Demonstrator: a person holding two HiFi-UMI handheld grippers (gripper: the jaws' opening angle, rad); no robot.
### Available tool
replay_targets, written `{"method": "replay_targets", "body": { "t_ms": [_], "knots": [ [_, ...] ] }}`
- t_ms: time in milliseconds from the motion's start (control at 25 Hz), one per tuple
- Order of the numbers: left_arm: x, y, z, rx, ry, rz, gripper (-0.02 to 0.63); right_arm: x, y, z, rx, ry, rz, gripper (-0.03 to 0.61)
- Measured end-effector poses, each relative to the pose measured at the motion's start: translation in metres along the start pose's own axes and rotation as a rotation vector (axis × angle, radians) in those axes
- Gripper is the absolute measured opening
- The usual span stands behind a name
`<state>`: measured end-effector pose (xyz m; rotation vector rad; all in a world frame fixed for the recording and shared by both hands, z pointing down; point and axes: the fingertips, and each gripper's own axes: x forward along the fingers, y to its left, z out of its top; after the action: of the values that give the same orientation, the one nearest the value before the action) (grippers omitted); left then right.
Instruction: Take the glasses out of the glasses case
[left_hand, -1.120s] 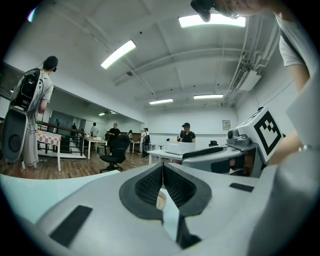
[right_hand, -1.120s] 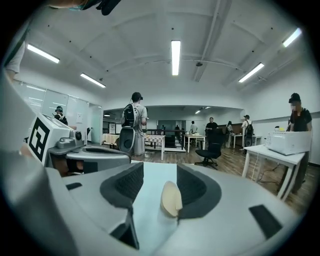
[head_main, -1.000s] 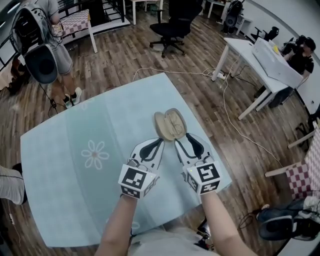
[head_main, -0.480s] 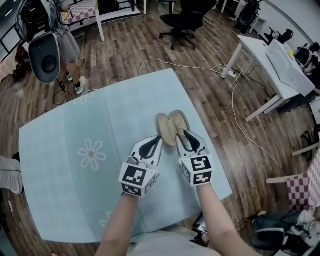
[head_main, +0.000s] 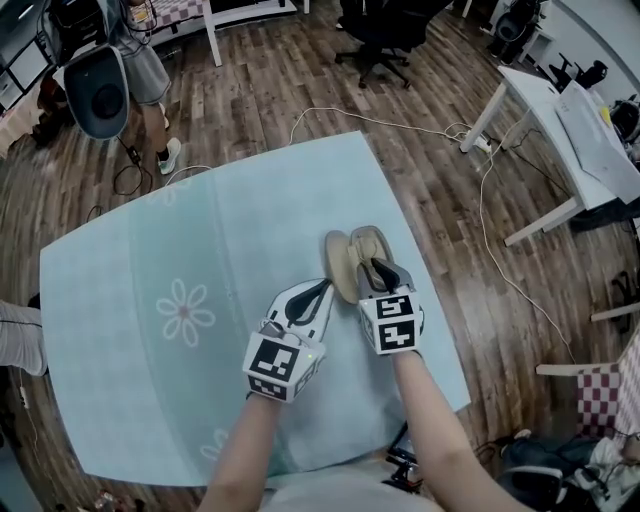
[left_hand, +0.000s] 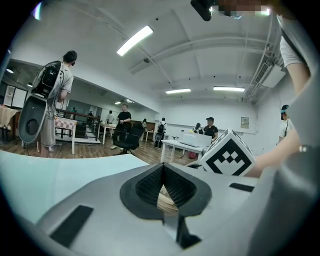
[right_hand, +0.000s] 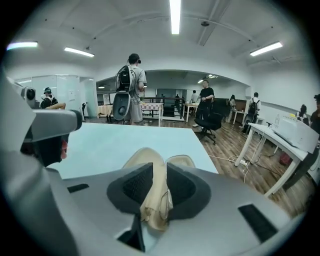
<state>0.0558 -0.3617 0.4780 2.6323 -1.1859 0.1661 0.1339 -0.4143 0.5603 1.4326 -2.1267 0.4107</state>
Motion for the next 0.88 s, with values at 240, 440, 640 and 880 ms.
{"method": "replay_targets", "body": {
  "t_ms": [240, 440, 640, 880],
  "knots": [
    [0.003, 0.010, -0.003, -0.025, -0.003, 0.015, 0.008, 0.021, -0.003, -0.019, -0.033, 0.117, -0.028, 0.091],
    [0.002, 0.017, -0.010, -0.024, 0.006, 0.030, 0.008, 0.034, -0.008, -0.036, -0.013, 0.194, -0.042, 0.091],
    [0.001, 0.025, -0.011, -0.032, 0.009, 0.042, 0.008, 0.042, -0.017, -0.044, 0.030, 0.246, -0.050, 0.091],
    [0.000, 0.023, -0.014, -0.032, 0.010, 0.045, 0.008, 0.046, -0.023, -0.052, 0.033, 0.324, -0.025, 0.063]
  ]
}}
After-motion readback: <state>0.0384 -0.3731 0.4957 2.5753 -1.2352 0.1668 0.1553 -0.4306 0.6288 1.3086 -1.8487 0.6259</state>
